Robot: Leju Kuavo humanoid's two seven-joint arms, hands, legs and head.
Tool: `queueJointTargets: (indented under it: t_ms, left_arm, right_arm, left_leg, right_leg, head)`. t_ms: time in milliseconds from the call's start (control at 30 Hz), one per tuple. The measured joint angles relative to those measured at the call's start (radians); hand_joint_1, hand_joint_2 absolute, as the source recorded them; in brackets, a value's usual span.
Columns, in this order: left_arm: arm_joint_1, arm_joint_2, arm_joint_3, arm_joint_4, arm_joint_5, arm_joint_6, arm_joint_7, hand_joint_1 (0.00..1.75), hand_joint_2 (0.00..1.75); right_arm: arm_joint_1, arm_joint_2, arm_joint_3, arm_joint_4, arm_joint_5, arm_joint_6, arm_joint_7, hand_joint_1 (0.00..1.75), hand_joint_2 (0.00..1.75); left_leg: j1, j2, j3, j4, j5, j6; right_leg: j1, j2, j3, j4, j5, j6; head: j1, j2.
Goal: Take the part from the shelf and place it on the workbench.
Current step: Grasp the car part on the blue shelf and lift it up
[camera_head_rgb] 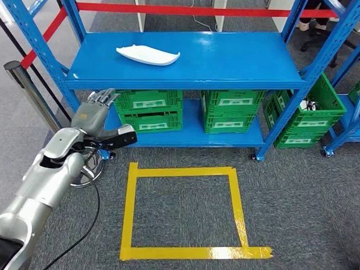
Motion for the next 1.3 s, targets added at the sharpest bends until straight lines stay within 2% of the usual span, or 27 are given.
queueJointTargets:
  t_ms: [67,133,233,267,300,333,367,400,433,467,500,567,633,667,733,767,800,833,900,933,967,1067,1133,1167,1267,1300]
  left_arm:
    - [0.002,-0.001,0.001,-0.003,0.000,0.000,0.000,0.00,0.00]
    - [0.000,-0.001,0.003,-0.007,0.002,0.001,0.000,0.00,0.00]
    - [0.005,-0.001,0.003,-0.008,0.004,0.000,0.000,0.00,0.00]
    - [0.009,-0.001,0.003,-0.008,0.005,0.000,0.000,0.00,0.00]
    - [0.011,-0.001,0.003,-0.009,0.006,0.000,0.000,0.00,0.00]
    - [0.013,-0.001,0.004,-0.009,0.006,-0.001,0.000,0.00,0.00]
    - [0.013,-0.001,0.004,-0.010,0.006,-0.001,0.000,0.00,0.00]
    - [0.012,-0.001,0.004,-0.011,0.006,-0.001,0.000,0.00,0.00]
    - [0.011,-0.002,0.004,-0.012,0.006,-0.001,0.000,0.00,0.00]
    - [0.011,-0.002,0.004,-0.013,0.006,-0.001,0.000,0.00,0.00]
    - [0.010,-0.002,0.004,-0.014,0.006,-0.001,0.000,0.00,0.00]
    - [0.011,-0.003,0.005,-0.019,0.006,-0.001,0.000,0.00,0.00]
    - [0.009,-0.004,0.006,-0.024,0.006,-0.001,0.000,0.00,0.00]
    - [0.007,-0.005,0.007,-0.026,0.006,-0.001,0.000,0.00,0.00]
    - [0.008,-0.007,0.006,-0.028,0.006,-0.002,0.000,0.00,0.00]
    - [0.011,-0.009,0.006,-0.028,0.006,-0.003,0.000,0.00,0.00]
    - [0.014,-0.010,0.006,-0.028,0.006,-0.004,0.000,0.00,0.00]
    - [0.015,-0.012,0.005,-0.029,0.006,-0.004,0.000,0.00,0.00]
    - [0.017,-0.014,0.005,-0.032,0.005,-0.004,0.000,0.00,0.00]
    - [0.016,-0.014,0.005,-0.034,0.003,-0.004,0.000,0.00,0.00]
    - [0.017,-0.014,0.005,-0.036,0.002,-0.004,0.000,0.00,0.00]
    - [0.021,-0.015,0.004,-0.045,-0.004,-0.003,0.000,0.00,0.00]
    - [0.020,-0.014,0.004,-0.051,-0.005,-0.002,0.000,0.00,0.00]
    - [0.019,-0.014,0.004,-0.053,-0.005,-0.002,0.001,0.00,0.00]
    - [0.028,-0.012,0.003,-0.054,-0.005,-0.002,0.001,0.00,0.00]
    - [0.032,-0.012,0.003,-0.054,-0.005,-0.002,0.001,0.00,0.00]
  right_arm:
    - [0.001,0.001,0.000,0.000,0.001,0.003,0.000,0.00,0.00]
    - [0.002,0.002,0.000,0.000,0.002,0.007,0.000,0.00,0.00]
    - [0.001,0.002,0.000,0.000,0.003,0.009,0.000,0.00,0.00]
    - [0.002,0.002,0.000,0.000,0.004,0.010,0.000,0.00,0.00]
    - [0.002,0.003,0.000,0.000,0.005,0.011,0.000,0.00,0.00]
    - [0.003,0.003,0.001,0.000,0.006,0.012,0.000,0.00,0.00]
    - [0.003,0.004,0.001,0.000,0.007,0.013,0.000,0.00,0.00]
    - [0.003,0.005,0.001,0.000,0.008,0.014,0.000,0.00,0.44]
    - [0.002,0.006,0.001,0.000,0.009,0.014,0.000,0.00,0.87]
    - [0.001,0.006,0.002,0.000,0.010,0.015,-0.001,0.00,1.31]
    - [0.000,0.006,0.002,0.001,0.010,0.016,-0.001,0.00,1.75]
    - [-0.001,0.006,0.002,0.000,0.011,0.018,-0.001,0.00,1.75]
    - [-0.001,0.007,0.002,0.000,0.012,0.021,-0.002,0.00,1.75]
    - [-0.001,0.007,0.002,0.000,0.012,0.023,-0.004,0.00,1.75]
    - [-0.002,0.008,0.003,0.000,0.012,0.025,-0.006,0.00,1.75]
    - [-0.002,0.008,0.003,0.000,0.012,0.026,-0.006,0.00,1.75]
    - [0.000,0.008,0.003,0.000,0.012,0.026,-0.007,0.00,1.75]
    - [0.001,0.008,0.003,0.001,0.012,0.026,-0.007,0.00,1.31]
    - [0.004,0.007,0.003,0.001,0.013,0.026,-0.007,0.00,0.44]
    - [0.005,0.007,0.003,0.002,0.013,0.026,-0.007,0.00,0.00]
    - [0.004,0.007,0.003,0.003,0.014,0.027,-0.007,0.00,0.00]
    - [0.001,0.009,0.004,0.004,0.019,0.027,-0.008,0.00,0.00]
    - [0.002,0.011,0.005,0.004,0.020,0.027,-0.008,0.00,0.00]
    - [0.002,0.012,0.005,0.004,0.021,0.027,-0.008,0.00,0.00]
    - [0.001,0.013,0.005,0.005,0.021,0.026,-0.008,0.00,0.00]
    - [0.002,0.013,0.005,0.005,0.021,0.026,-0.008,0.00,0.00]
  left_leg:
    - [0.001,0.000,0.000,0.002,-0.004,-0.009]
    - [0.002,0.000,-0.018,0.046,-0.031,-0.020]
    - [0.011,0.001,-0.107,0.225,-0.100,-0.033]
    - [0.013,0.001,-0.132,0.267,-0.105,-0.035]
    - [0.015,0.001,-0.143,0.277,-0.091,-0.036]
    - [0.016,0.001,-0.135,0.247,-0.056,-0.036]
    - [0.017,0.001,-0.113,0.187,-0.010,-0.034]
    - [0.015,0.001,-0.088,0.128,0.023,-0.032]
    - [0.013,0.001,-0.065,0.074,0.043,-0.028]
    - [0.010,0.001,-0.050,0.040,0.043,-0.023]
    - [0.007,0.000,-0.043,0.026,0.031,-0.018]
    - [0.008,-0.001,-0.032,0.006,0.019,-0.005]
    - [0.013,-0.002,-0.013,-0.005,0.016,0.006]
    - [0.014,-0.002,-0.004,-0.009,0.014,0.011]
    - [0.011,-0.002,0.006,-0.010,0.005,0.018]
    - [0.009,-0.003,0.012,-0.010,-0.002,0.021]
    - [0.007,-0.003,0.020,-0.010,-0.009,0.022]
    - [0.006,-0.004,0.031,-0.010,-0.018,0.022]
    - [0.004,-0.006,0.056,-0.012,-0.037,0.020]
    - [0.003,-0.006,0.066,-0.012,-0.045,0.018]
    - [0.002,-0.006,0.071,-0.013,-0.052,0.013]
    - [0.001,-0.005,0.082,-0.014,-0.061,-0.004]
    - [0.001,-0.005,0.070,0.025,-0.067,-0.012]
    - [0.003,-0.004,0.047,0.071,-0.081,-0.018]
    - [0.014,-0.003,-0.059,0.238,-0.141,-0.037]
    - [0.017,-0.003,-0.083,0.257,-0.140,-0.040]
  right_leg:
    - [-0.003,0.001,0.006,-0.008,-0.003,-0.006]
    - [-0.009,-0.001,0.016,-0.015,-0.006,-0.015]
    - [-0.012,-0.002,0.030,-0.017,-0.017,-0.025]
    - [-0.012,-0.001,0.036,-0.017,-0.021,-0.026]
    - [-0.012,0.000,0.043,-0.017,-0.026,-0.025]
    - [-0.013,0.001,0.053,-0.017,-0.032,-0.023]
    - [-0.014,0.001,0.063,-0.017,-0.040,-0.020]
    - [-0.014,0.001,0.071,-0.018,-0.046,-0.015]
    - [-0.013,0.002,0.076,-0.018,-0.052,-0.008]
    - [-0.013,0.002,0.077,-0.018,-0.056,-0.002]
    - [-0.012,0.001,0.077,-0.018,-0.057,0.005]
    - [-0.012,0.000,0.076,-0.019,-0.058,0.016]
    - [-0.012,-0.002,0.060,0.015,-0.071,0.023]
    - [-0.012,-0.002,0.032,0.062,-0.088,0.025]
    - [-0.011,-0.003,-0.053,0.195,-0.127,0.027]
    - [-0.010,-0.003,-0.094,0.243,-0.133,0.027]
    - [-0.009,-0.003,-0.120,0.259,-0.119,0.026]
    - [-0.008,-0.003,-0.127,0.236,-0.084,0.023]
    - [-0.003,-0.003,-0.101,0.121,0.014,0.011]
    - [0.001,-0.003,-0.088,0.067,0.040,0.005]
    - [0.004,-0.004,-0.075,0.030,0.055,-0.001]
    - [0.007,-0.006,-0.046,-0.007,0.045,-0.018]
    - [0.001,-0.006,-0.024,-0.021,0.037,-0.027]
    - [-0.001,-0.006,-0.012,-0.027,0.032,-0.031]
    - [-0.003,-0.004,0.018,-0.031,0.010,-0.036]
    - [-0.003,-0.003,0.030,-0.031,0.001,-0.035]
  head:
    - [0.000,0.000]
    - [-0.002,0.000]
    - [-0.004,0.000]
    - [-0.004,0.000]
    - [-0.004,0.000]
    - [-0.004,0.000]
    - [-0.004,0.000]
    - [-0.004,0.000]
    - [-0.004,0.000]
    - [-0.004,0.000]
    - [-0.003,0.000]
    - [-0.003,0.000]
    - [-0.002,0.000]
    - [-0.001,0.000]
    - [0.001,0.000]
    - [0.001,0.000]
    - [0.001,0.000]
    - [0.001,0.000]
    - [0.000,0.000]
    - [0.000,0.000]
    - [0.000,0.000]
    - [0.002,0.000]
    - [0.000,0.000]
    - [-0.001,0.000]
    - [-0.002,0.000]
    - [-0.003,0.000]
